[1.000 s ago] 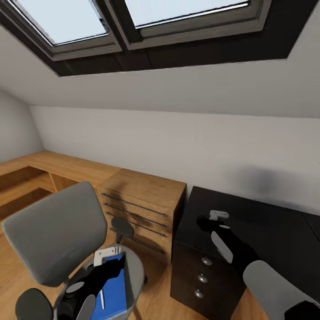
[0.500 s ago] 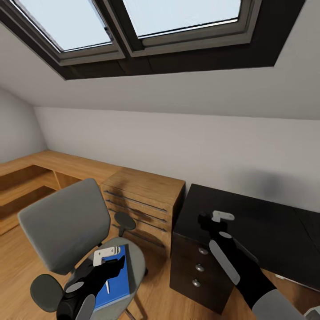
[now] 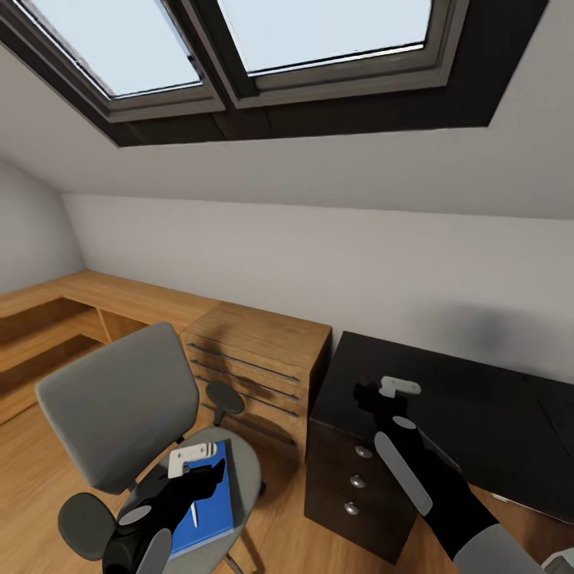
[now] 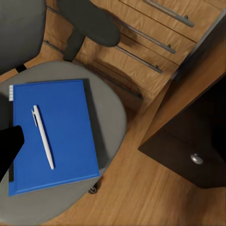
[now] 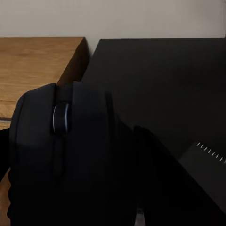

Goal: In the bedroom, organize the workspace by keeping the computer under the desk, ensuring the monitor is on the desk, placing the keyboard on the desk next to the monitor, placing the mouse on the desk next to the keyboard, moving the folder from the swivel chair onto the desk next to the mouse, stacking the notebook on top of the folder with the pen on top of the notebook, and positioning the swivel chair next to the desk.

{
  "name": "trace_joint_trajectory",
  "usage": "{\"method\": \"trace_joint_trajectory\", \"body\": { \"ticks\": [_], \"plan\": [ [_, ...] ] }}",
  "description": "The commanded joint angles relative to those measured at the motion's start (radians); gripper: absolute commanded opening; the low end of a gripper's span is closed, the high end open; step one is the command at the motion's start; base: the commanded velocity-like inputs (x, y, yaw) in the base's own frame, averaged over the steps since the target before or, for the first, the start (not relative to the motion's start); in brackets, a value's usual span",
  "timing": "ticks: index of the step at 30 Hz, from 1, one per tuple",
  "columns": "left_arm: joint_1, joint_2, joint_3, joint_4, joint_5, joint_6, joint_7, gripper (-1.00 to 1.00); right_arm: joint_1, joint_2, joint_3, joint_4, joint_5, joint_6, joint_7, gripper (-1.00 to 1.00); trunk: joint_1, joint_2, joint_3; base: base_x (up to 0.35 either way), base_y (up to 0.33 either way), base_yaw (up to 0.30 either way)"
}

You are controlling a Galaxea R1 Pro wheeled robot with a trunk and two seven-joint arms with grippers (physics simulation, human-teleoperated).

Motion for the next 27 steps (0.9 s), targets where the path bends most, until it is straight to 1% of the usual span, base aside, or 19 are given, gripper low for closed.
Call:
{"method": "trace_joint_trajectory", "body": {
  "ticks": [1, 3, 7, 10, 21, 27],
  "plan": [
    [-0.001, 0.000, -0.001, -0.001, 0.010, 0.004, 0.009, 1.00, -0.001, -0.001, 0.003, -0.002, -0.009, 0.001, -0.009, -1.00, 0.000, -0.001, -0.002, 0.000, 0.000, 0.000],
    [-0.001, 0.000, -0.001, 0.000, 0.011, 0.004, 0.009, 1.00, -0.001, -0.001, 0.003, -0.002, -0.009, 0.000, -0.010, -1.00, 0.000, -0.001, -0.002, 0.000, 0.000, -0.014],
    [-0.001, 0.000, -0.001, 0.002, 0.012, 0.004, 0.008, 1.00, -0.001, -0.003, 0.002, 0.001, -0.010, -0.001, -0.009, -1.00, 0.000, -0.001, 0.000, 0.000, 0.000, -0.242],
    [-0.001, 0.000, -0.002, 0.004, 0.013, 0.004, 0.007, 1.00, -0.001, -0.002, 0.002, 0.001, -0.010, -0.002, -0.009, -1.00, 0.000, -0.001, 0.000, 0.000, 0.000, -0.142],
    [-0.001, 0.000, -0.004, 0.006, 0.011, 0.003, 0.006, 1.00, -0.001, -0.001, 0.003, 0.002, -0.010, -0.004, -0.011, -1.00, 0.000, -0.001, 0.001, -0.100, 0.000, -0.031],
    [-0.001, 0.000, -0.006, 0.006, 0.011, 0.003, 0.007, 1.00, -0.001, -0.002, 0.001, 0.003, -0.011, -0.005, -0.010, -1.00, 0.000, -0.001, 0.001, -0.005, 0.000, -0.217]
  ]
}}
